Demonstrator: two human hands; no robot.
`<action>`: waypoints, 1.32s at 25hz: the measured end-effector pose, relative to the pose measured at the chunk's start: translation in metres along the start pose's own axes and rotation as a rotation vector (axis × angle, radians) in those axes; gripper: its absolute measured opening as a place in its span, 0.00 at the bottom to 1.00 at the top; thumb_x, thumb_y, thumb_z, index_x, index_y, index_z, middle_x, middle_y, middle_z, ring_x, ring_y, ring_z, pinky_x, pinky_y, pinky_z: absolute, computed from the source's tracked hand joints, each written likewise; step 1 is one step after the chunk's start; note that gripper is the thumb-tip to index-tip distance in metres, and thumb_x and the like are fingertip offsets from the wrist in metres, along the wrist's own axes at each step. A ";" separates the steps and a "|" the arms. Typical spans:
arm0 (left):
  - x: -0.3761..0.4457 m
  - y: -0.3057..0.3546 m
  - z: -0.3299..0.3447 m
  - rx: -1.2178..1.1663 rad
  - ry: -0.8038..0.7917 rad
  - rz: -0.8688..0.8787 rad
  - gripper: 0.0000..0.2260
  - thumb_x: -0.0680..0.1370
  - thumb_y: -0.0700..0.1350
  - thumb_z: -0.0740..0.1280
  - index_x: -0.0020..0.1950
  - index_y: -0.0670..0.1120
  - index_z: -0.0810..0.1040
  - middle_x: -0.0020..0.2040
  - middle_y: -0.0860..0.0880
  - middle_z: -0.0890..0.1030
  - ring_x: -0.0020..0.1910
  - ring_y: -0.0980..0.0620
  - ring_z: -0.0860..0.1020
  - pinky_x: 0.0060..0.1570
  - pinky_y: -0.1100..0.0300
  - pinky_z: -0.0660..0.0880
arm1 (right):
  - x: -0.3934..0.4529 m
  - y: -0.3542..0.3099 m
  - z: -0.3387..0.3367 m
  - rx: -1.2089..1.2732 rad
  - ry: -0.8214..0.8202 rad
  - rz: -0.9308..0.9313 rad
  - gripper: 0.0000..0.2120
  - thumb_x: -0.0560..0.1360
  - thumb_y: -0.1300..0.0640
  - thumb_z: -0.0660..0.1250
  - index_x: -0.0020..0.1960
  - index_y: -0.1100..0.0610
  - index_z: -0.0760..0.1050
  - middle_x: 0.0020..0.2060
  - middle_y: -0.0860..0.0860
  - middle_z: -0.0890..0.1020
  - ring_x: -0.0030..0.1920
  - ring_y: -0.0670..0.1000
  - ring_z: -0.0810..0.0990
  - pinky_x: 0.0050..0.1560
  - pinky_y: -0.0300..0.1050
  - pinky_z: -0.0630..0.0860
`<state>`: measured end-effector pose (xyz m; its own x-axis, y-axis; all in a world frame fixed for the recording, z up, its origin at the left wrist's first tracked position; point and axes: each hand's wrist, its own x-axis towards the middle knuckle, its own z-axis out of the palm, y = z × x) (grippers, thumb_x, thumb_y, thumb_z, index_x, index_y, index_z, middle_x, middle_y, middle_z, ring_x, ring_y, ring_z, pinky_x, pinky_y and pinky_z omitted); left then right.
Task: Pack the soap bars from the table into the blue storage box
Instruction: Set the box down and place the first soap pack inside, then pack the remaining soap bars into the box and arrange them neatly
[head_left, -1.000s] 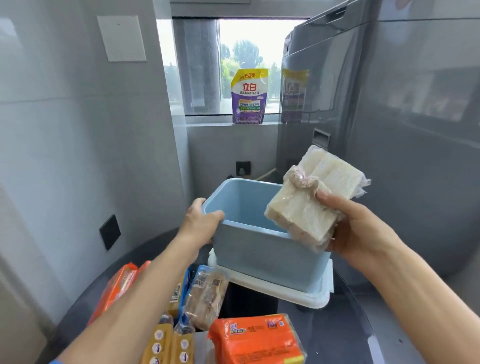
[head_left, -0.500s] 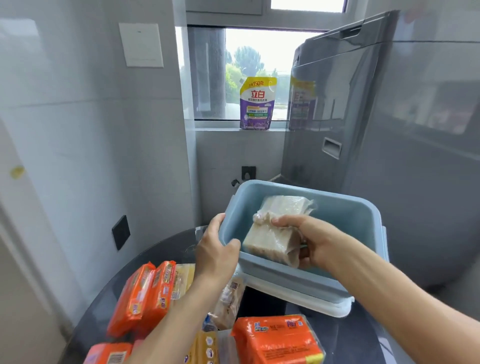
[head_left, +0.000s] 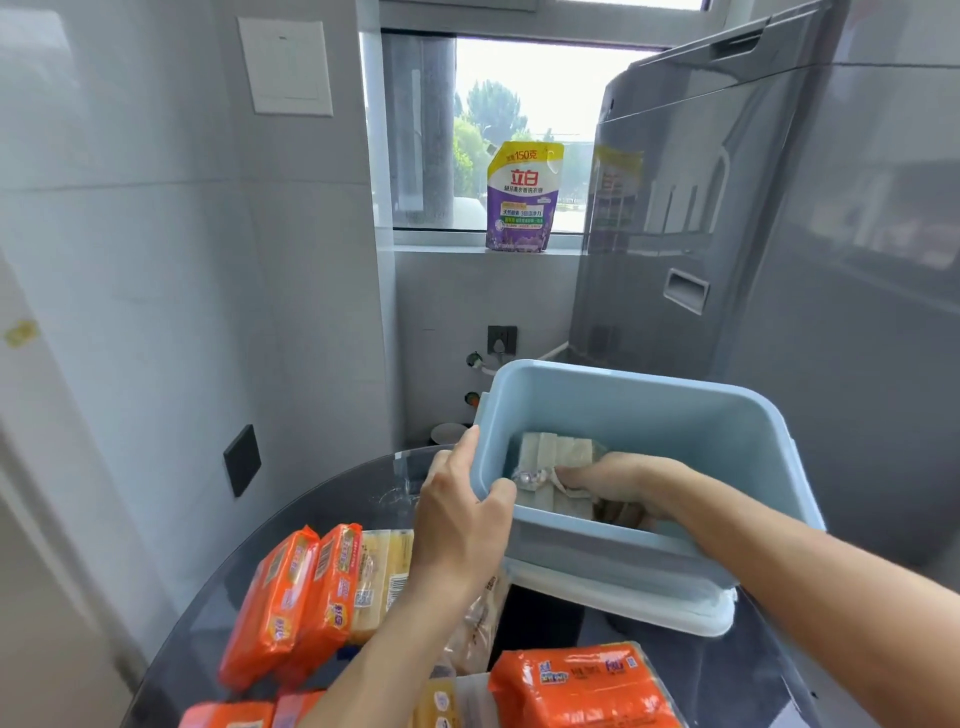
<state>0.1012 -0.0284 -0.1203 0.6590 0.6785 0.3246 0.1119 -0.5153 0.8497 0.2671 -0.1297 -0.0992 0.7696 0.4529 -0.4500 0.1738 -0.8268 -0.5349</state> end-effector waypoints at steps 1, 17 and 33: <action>0.000 0.000 0.001 -0.002 -0.007 0.003 0.27 0.77 0.44 0.65 0.77 0.52 0.65 0.60 0.51 0.74 0.54 0.54 0.75 0.41 0.68 0.75 | 0.001 0.000 -0.001 0.022 -0.055 0.008 0.19 0.79 0.41 0.62 0.52 0.58 0.74 0.40 0.57 0.80 0.34 0.56 0.79 0.33 0.42 0.73; 0.030 -0.004 -0.022 -0.005 -0.244 -0.054 0.10 0.80 0.56 0.60 0.59 0.60 0.77 0.47 0.57 0.83 0.45 0.58 0.79 0.39 0.64 0.72 | -0.039 -0.018 -0.021 -0.376 0.401 -0.313 0.10 0.74 0.50 0.65 0.51 0.52 0.80 0.51 0.54 0.83 0.48 0.58 0.79 0.47 0.48 0.75; -0.016 0.011 -0.032 0.230 -0.005 0.279 0.14 0.75 0.39 0.69 0.61 0.46 0.81 0.60 0.49 0.80 0.58 0.50 0.77 0.61 0.52 0.74 | -0.112 0.086 0.059 -0.098 -0.060 -0.669 0.34 0.64 0.50 0.79 0.67 0.45 0.70 0.56 0.46 0.80 0.54 0.49 0.79 0.56 0.49 0.78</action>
<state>0.0678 -0.0284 -0.1033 0.6912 0.4925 0.5288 0.0907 -0.7851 0.6127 0.1593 -0.2319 -0.1369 0.4418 0.8931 -0.0847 0.6579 -0.3868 -0.6462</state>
